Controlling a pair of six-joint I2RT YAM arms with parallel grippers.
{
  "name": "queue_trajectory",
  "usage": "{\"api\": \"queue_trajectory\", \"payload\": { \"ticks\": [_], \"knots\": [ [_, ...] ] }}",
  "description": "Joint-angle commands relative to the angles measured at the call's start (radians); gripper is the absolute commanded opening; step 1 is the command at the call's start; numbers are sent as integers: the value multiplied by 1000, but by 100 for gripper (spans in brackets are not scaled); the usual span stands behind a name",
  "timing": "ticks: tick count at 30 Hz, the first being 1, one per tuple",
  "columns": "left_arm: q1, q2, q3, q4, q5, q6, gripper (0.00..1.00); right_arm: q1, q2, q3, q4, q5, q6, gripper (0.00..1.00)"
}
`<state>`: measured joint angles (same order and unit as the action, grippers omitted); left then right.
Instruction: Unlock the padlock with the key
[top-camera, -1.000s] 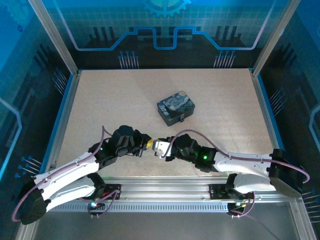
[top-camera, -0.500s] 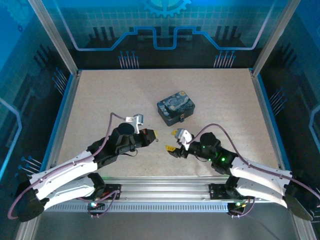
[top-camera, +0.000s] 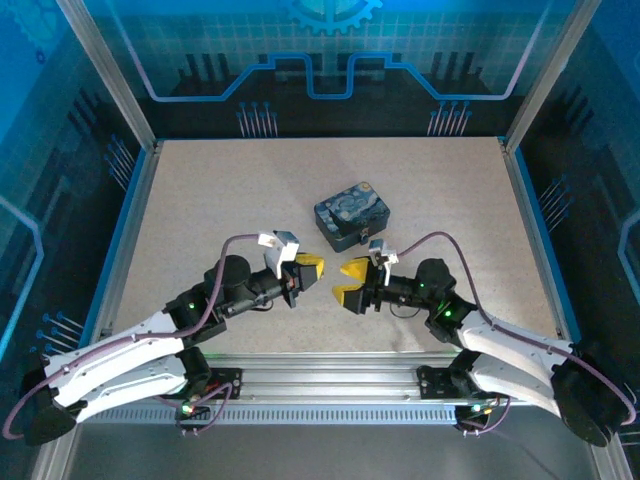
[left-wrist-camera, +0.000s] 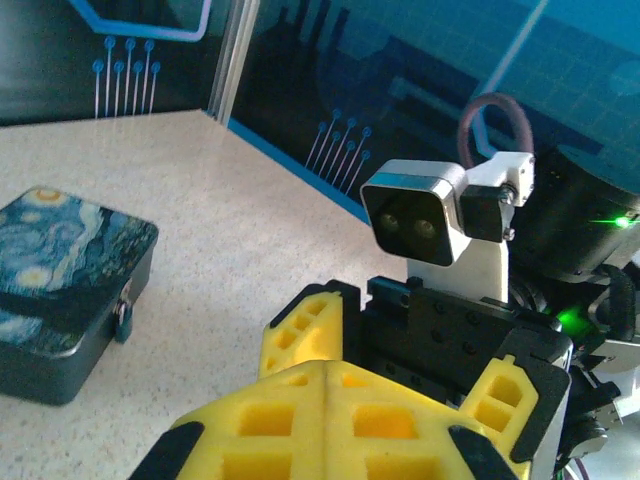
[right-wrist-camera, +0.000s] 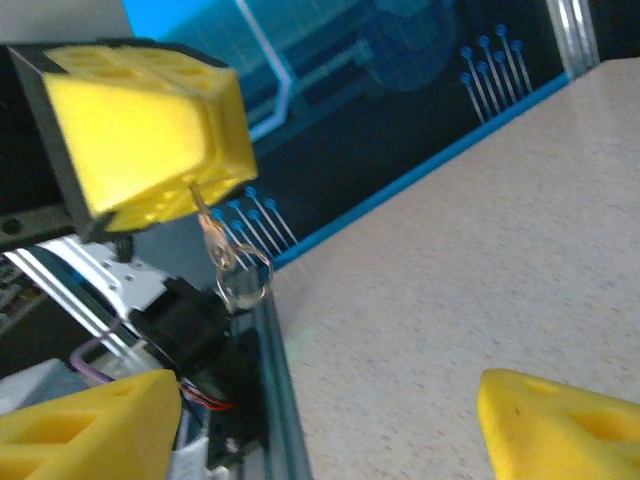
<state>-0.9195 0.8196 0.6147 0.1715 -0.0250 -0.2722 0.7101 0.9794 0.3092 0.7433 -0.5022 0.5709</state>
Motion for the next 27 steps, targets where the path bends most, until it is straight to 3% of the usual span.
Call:
{"api": "queue_trajectory", "payload": {
  "ticks": [1,11,27],
  "knots": [
    [-6,-1,0,57,50,66,0,-10,7,31,152,-74,92,78],
    [-6,6,-9,98,79,41,0,34,15,71,139,-61,69,69],
    [-6,9,-13,88,57,31,0,76,81,125,149,-58,57,39]
  ]
}}
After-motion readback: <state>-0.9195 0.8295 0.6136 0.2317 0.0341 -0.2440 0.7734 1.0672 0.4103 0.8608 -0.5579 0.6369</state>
